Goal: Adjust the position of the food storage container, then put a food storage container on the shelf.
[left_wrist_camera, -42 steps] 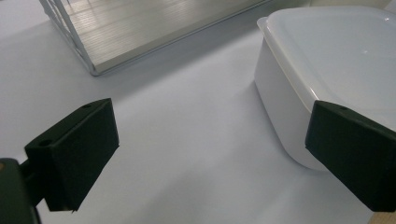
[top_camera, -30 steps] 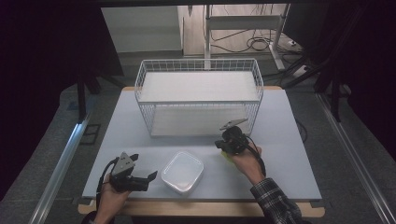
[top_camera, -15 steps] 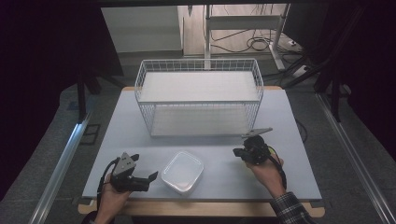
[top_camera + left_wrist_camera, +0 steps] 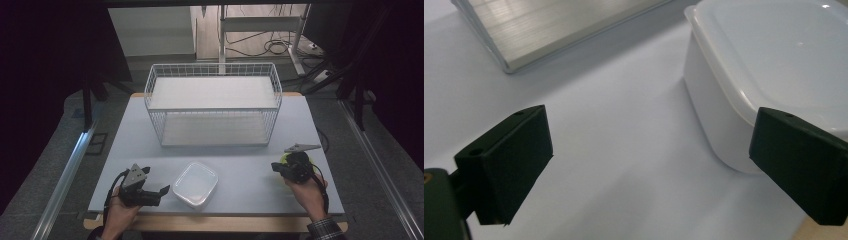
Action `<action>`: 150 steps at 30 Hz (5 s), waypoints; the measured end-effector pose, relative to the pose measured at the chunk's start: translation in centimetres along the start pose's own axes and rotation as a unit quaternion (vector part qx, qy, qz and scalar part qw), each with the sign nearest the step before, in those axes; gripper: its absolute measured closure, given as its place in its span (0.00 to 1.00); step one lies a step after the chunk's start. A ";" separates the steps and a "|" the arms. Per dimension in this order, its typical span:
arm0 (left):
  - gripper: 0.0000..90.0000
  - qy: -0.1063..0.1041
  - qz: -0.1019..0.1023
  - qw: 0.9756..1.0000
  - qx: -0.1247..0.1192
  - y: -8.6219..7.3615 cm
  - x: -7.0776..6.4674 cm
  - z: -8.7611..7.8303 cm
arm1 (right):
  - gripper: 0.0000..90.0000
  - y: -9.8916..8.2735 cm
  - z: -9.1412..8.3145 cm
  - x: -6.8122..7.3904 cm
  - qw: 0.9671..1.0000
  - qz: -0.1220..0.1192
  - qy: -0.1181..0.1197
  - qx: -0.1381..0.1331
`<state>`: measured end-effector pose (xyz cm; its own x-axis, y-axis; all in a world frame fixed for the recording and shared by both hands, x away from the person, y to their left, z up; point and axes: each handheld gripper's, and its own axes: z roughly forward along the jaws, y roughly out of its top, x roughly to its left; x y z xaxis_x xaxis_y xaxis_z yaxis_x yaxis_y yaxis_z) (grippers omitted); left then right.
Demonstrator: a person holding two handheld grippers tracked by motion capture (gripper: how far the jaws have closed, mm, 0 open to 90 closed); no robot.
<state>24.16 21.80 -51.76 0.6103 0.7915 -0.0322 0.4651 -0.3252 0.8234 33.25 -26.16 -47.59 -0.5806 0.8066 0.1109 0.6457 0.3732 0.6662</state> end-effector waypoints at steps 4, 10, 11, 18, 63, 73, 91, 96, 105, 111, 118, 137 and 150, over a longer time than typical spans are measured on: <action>0.07 -0.026 0.002 1.000 -0.004 0.3 -0.9 -1.1 | 0.99 -0.2 0.2 0.9 1.000 -0.020 0.009 -0.003; 0.42 -0.048 0.042 0.998 0.021 -0.4 -2.9 -1.9 | 0.99 -0.4 0.2 2.2 0.998 -0.059 0.022 -0.005; 0.49 -0.053 0.039 0.998 0.023 -0.5 -3.0 -1.9 | 0.99 -0.5 0.2 2.3 0.998 -0.059 0.023 -0.004; 0.94 -0.101 0.020 0.994 0.043 -1.0 -4.1 -1.7 | 0.99 -0.7 0.3 2.6 0.998 -0.057 0.036 -0.014; 0.95 -0.065 0.008 0.995 0.075 3.5 -2.1 7.2 | 0.97 2.1 7.0 9.1 0.994 -0.069 0.080 -0.018; 0.96 -0.072 0.007 0.995 0.067 4.4 -2.0 8.2 | 0.97 1.0 5.6 9.5 0.995 -0.073 0.071 -0.012; 0.37 -0.047 0.008 0.999 0.022 3.8 -1.9 4.8 | 0.58 0.4 2.7 8.3 0.993 -0.088 0.054 -0.048; 0.19 -0.051 0.011 0.998 0.020 3.2 -2.3 3.9 | 0.41 0.2 2.2 8.1 0.992 -0.093 0.060 -0.062; 0.05 -0.049 0.032 0.998 0.006 2.0 -2.8 2.8 | 0.23 -0.7 2.1 8.6 0.989 -0.113 0.060 -0.074; 0.03 -0.051 0.042 0.998 0.002 1.4 -2.8 2.5 | 0.17 -1.2 2.4 8.5 0.990 -0.108 0.065 -0.069; 0.02 -0.054 0.052 0.997 -0.006 1.3 -2.8 3.1 | 0.11 -1.2 2.6 8.5 0.989 -0.107 0.071 -0.072; 0.02 -0.087 0.006 0.996 0.005 2.6 -2.9 3.0 | 0.07 -0.5 2.9 9.0 0.989 -0.106 0.078 -0.072; 0.07 -0.116 0.003 0.993 -0.001 4.4 -3.1 4.0 | 0.02 0.9 3.7 10.0 0.989 -0.097 0.091 -0.071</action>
<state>26.83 15.84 -50.32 0.7441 0.6495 -0.1562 0.4598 -0.3284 0.8251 29.87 -16.09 -48.60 -0.7751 0.6250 0.0928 0.4447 0.4352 0.7829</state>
